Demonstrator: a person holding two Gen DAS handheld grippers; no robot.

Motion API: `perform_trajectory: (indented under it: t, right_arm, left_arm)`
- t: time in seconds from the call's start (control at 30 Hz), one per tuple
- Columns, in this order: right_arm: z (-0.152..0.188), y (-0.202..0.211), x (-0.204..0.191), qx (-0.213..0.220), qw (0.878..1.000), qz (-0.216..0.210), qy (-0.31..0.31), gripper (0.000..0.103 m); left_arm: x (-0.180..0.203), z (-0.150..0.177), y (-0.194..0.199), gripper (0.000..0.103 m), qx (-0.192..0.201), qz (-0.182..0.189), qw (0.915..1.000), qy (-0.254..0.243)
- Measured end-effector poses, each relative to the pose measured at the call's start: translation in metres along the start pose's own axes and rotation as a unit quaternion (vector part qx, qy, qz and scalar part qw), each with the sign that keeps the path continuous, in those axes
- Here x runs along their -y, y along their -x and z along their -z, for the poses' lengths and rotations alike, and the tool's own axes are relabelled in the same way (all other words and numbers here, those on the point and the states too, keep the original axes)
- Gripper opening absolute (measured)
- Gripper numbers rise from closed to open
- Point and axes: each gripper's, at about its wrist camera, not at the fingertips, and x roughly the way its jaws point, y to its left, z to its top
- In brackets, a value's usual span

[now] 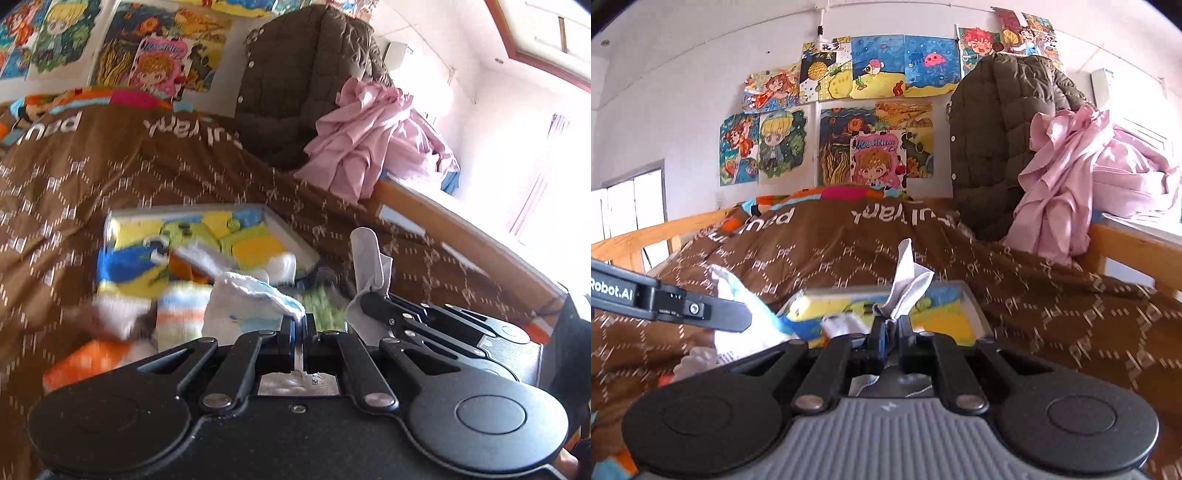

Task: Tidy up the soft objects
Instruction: 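Carry the white gauze and grey cloth over the cartoon box lid with both tools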

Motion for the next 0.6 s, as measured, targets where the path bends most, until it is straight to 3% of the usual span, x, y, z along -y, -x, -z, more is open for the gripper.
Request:
perform_trajectory:
  t: [0.17, 0.33, 0.53, 0.6]
  right_arm:
    - [-0.023, -0.073, 0.02, -0.009, 0.999, -0.012, 0.042, 0.007]
    - [-0.037, -0.149, 0.043, -0.033, 0.998, -0.033, 0.044, 0.007]
    - [-0.033, -0.204, 0.065, -0.11, 0.993, -0.03, 0.037, 0.007]
    - [-0.028, -0.212, 0.065, -0.138, 0.989, -0.025, 0.045, 0.007]
  left_arm:
    - [-0.012, -0.04, -0.038, 0.002, 0.026, 0.009, 0.9994, -0.019]
    - [-0.04, -0.073, -0.096, 0.002, 0.038, 0.017, 0.9985, -0.036]
    - [-0.081, -0.1, -0.169, 0.002, 0.034, 0.026, 0.9988, -0.023]
    - [-0.088, -0.105, -0.194, 0.002, 0.015, 0.033, 0.999, -0.026]
